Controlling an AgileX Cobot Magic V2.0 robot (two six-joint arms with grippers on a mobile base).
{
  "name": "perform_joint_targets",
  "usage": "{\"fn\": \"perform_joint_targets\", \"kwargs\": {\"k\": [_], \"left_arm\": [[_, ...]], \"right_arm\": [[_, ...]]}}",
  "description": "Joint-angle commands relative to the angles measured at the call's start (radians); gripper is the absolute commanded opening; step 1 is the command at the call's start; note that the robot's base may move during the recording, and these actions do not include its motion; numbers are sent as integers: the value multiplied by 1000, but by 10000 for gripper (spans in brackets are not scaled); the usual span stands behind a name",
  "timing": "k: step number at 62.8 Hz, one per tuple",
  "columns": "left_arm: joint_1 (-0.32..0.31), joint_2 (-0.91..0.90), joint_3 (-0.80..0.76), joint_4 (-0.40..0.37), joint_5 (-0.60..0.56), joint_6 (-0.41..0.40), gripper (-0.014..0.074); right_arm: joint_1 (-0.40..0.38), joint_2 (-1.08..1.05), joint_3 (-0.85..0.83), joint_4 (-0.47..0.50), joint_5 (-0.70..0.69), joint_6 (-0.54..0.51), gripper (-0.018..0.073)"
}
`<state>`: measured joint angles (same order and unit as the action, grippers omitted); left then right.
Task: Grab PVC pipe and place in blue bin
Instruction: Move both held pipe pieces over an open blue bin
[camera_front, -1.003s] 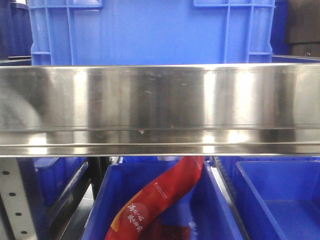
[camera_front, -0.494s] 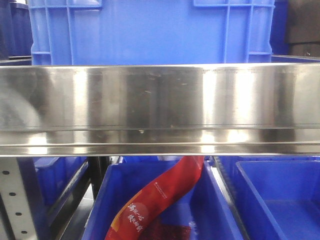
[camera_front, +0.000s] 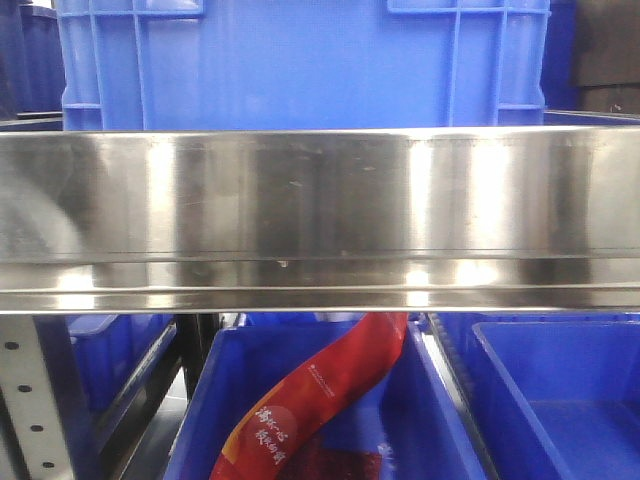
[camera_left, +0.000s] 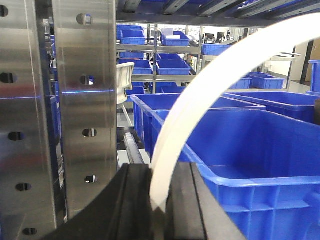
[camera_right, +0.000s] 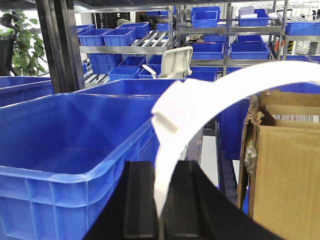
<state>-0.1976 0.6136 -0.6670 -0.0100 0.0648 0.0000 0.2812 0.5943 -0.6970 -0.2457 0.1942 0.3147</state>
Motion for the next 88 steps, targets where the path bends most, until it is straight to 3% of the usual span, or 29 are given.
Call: {"fn": "perform_joint_targets", "kwargs": {"k": [1,13,20,30,38,51,64,76,88], "left_arm": [[-7,-2,-3,-10,-30,0,-111],[-7,9,-74,-40,-1,0,-111],[-7,60,-193,-40,81,0,-111],[-7,191,-382,-40,292,0,-111],[-12,277,-466,-40,335,0,-111],[-128,390,-563,-30,339,0,-111],[-230,549,-689,-25,396,-26,-111],[-246,706,-871,-23,454,-112,-111],[-246,861,-1069,-23,546,-144,-111]], "right_arm": [[-2,0,-2,-4,-27,-5,-163],[0,5,-41,-2,-19,-5,-162],[0,40,-123,-14,34,-5,-162],[1,156,-256,-8,164,-20,-162],[28,240,-313,7,183,-21,-162],[166,388,-400,-10,191,-30,-162],[241,527,-523,3,227,-30,-162],[269,644,-673,59,339,-30,-162],[269,752,-787,137,359,-30,-162]]}}
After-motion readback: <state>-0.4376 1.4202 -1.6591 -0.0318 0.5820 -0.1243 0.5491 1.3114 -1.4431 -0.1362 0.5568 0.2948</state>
